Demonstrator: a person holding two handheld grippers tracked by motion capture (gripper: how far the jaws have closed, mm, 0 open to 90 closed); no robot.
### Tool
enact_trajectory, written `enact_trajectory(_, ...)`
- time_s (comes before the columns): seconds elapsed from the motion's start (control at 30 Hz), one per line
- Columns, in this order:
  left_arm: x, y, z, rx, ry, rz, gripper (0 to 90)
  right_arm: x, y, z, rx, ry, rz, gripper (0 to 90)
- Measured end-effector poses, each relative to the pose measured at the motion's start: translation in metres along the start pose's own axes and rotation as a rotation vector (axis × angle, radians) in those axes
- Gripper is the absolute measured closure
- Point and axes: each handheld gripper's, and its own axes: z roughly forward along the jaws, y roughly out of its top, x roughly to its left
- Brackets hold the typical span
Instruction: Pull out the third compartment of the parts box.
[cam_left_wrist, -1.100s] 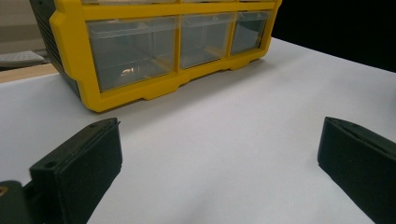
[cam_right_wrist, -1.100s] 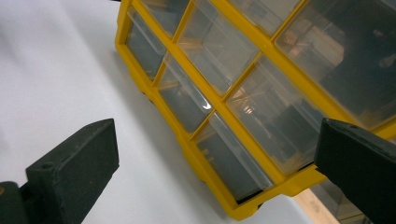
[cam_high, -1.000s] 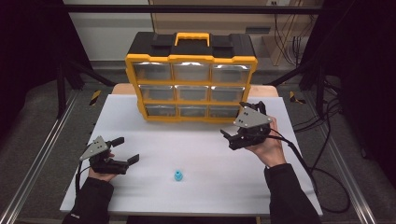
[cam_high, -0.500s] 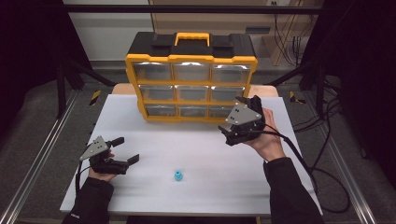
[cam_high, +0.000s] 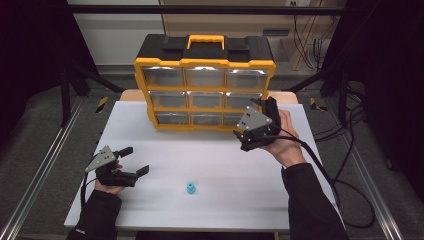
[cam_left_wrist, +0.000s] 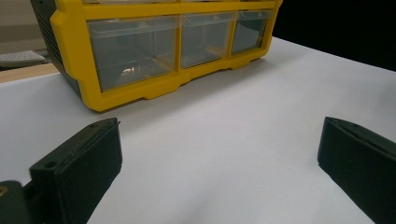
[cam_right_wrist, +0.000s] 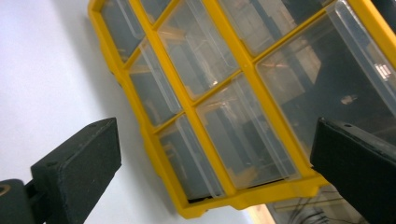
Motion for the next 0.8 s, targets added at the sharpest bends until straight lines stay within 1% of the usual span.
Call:
enact_trajectory(0.23,0.0,0.0,0.0,-0.001,0.0,-0.001,0.0,-0.002,0.005,0.002,0.012,-0.031,-0.063,3.9)
enact_trajectory(0.8,0.0,0.0,0.001,0.003,-0.001,0.0,0.0,-0.008,0.016,0.012,0.044,-0.074,-0.145,2.8)
